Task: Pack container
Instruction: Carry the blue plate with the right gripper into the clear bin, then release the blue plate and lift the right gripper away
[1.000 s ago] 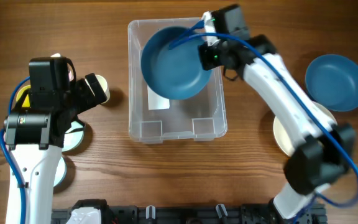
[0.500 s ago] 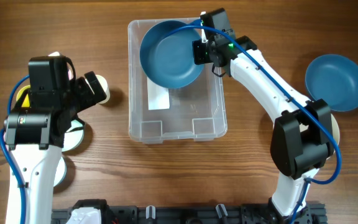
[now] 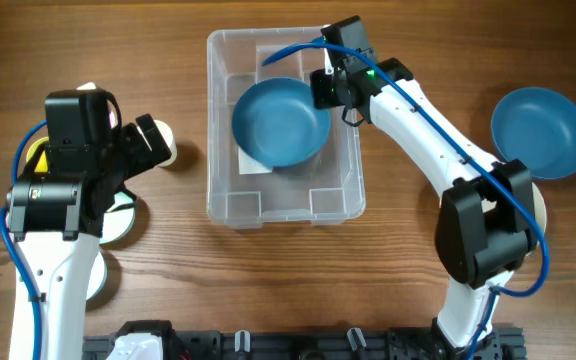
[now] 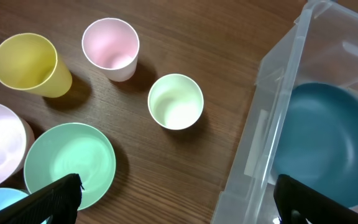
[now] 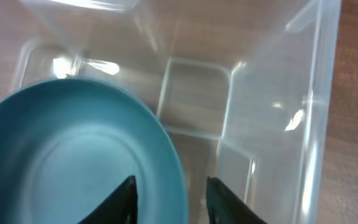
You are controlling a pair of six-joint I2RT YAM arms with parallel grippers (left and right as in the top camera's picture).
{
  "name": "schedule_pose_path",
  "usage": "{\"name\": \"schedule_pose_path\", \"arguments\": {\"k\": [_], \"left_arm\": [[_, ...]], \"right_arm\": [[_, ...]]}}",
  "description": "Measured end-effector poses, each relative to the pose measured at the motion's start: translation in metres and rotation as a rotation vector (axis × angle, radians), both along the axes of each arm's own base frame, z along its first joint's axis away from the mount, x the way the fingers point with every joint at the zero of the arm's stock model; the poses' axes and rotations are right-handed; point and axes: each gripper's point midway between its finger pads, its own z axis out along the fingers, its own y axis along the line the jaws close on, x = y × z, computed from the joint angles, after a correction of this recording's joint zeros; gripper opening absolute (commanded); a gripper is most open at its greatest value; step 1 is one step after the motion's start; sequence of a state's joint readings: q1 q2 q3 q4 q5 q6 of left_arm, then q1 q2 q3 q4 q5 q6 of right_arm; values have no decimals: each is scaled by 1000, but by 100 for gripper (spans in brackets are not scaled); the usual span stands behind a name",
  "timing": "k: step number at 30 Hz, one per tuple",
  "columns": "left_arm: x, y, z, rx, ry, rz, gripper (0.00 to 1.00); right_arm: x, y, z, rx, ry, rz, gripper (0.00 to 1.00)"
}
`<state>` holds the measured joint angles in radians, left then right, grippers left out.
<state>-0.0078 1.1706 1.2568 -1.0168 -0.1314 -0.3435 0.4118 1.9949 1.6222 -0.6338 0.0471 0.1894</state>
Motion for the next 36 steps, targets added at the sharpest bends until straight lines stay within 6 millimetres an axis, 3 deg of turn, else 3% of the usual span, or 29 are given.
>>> {"name": "schedule_pose_path", "arguments": {"k": [2,4,5,7,9,11,13,15,18,22,25,28,34,36], "left_arm": [[4,0,3,1,-19,2,100],[8,0,6,1,-40,2,100],[12,0,10,1,-64,2,100],[13,0,10,1,-66,2,100],[13,0,10,1,-67,2,100],[14,0,9,1,-63,2,100],[16,0,5,1,-50,2,100],[18,0,0,2,-32,2,100],[21,0,-7,2,-8,2,100],[22,0,-11,2,5,2,100],[22,0,-12,2,7,2,100],[23,0,-12,2,7,2,100],[22,0,-12,2,7,2,100],[22,0,-12,2,7,2,100]], "right_arm": [[-8,-16,29,-3,-22,-34,54],[-16,-56,81,35,-76,-143,57],[-27,-128,129,59,-137,-314,60],[-34,-186,147,54,-157,-454,63],[-47,-249,137,29,-103,-610,65],[-56,-308,103,1,-9,-754,68],[-59,-336,62,-14,93,-814,70],[-59,-346,25,-31,186,-818,72],[-58,-344,-29,-45,309,-792,72],[-54,-340,-70,-27,387,-767,70],[-53,-339,-85,-23,408,-762,54],[-51,-339,-91,-22,408,-756,28],[-47,-340,-90,-21,391,-747,6],[-45,-341,-89,-26,381,-747,4]]}}
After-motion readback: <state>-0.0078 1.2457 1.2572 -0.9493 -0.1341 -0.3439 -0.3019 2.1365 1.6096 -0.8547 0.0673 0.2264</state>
